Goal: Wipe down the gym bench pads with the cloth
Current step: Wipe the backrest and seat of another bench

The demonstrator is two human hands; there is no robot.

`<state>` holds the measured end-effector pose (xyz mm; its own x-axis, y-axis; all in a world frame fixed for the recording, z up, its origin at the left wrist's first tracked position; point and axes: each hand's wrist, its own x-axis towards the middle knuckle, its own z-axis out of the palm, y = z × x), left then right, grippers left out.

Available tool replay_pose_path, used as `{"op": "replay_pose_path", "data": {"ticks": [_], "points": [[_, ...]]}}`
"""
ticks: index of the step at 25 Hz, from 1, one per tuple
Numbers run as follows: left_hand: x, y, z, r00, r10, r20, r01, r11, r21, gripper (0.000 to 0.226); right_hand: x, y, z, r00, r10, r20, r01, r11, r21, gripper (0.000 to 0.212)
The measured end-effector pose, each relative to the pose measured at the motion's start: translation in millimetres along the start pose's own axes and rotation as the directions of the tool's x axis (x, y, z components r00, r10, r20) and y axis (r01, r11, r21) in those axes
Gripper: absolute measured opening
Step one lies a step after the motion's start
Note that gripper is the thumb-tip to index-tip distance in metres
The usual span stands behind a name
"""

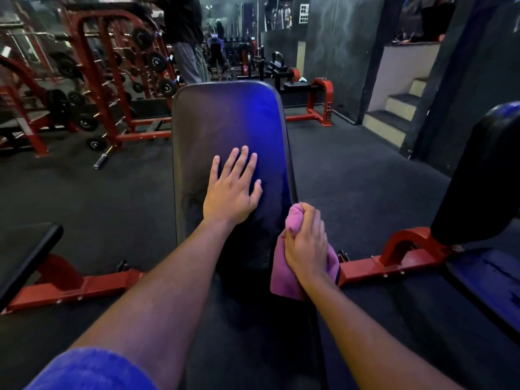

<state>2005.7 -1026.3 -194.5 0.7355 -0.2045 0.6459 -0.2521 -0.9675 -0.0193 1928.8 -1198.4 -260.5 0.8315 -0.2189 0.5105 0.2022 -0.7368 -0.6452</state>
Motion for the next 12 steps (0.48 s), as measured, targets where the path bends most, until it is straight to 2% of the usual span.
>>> {"op": "replay_pose_path", "data": {"ticks": [4, 8, 12], "points": [[-43.8, 9.1, -13.0, 0.998, -0.055, 0.040, 0.058, 0.996, -0.074, 0.063, -1.3, 8.5, -0.9, 1.000, -0.007, 0.006, 0.007, 1.000, -0.001, 0.044], [-194.5, 34.4, -24.2, 0.983, -0.181, -0.010, 0.179, 0.979, -0.101, 0.064, -2.5, 7.2, -2.7, 0.997, -0.048, 0.052, 0.049, 0.999, -0.012, 0.044], [-303.5, 57.8, -28.1, 0.983, -0.141, 0.120, 0.147, 0.988, -0.044, 0.068, -2.6, 1.7, -26.6, 0.983, -0.044, 0.179, 0.062, 0.994, -0.093, 0.040]]}}
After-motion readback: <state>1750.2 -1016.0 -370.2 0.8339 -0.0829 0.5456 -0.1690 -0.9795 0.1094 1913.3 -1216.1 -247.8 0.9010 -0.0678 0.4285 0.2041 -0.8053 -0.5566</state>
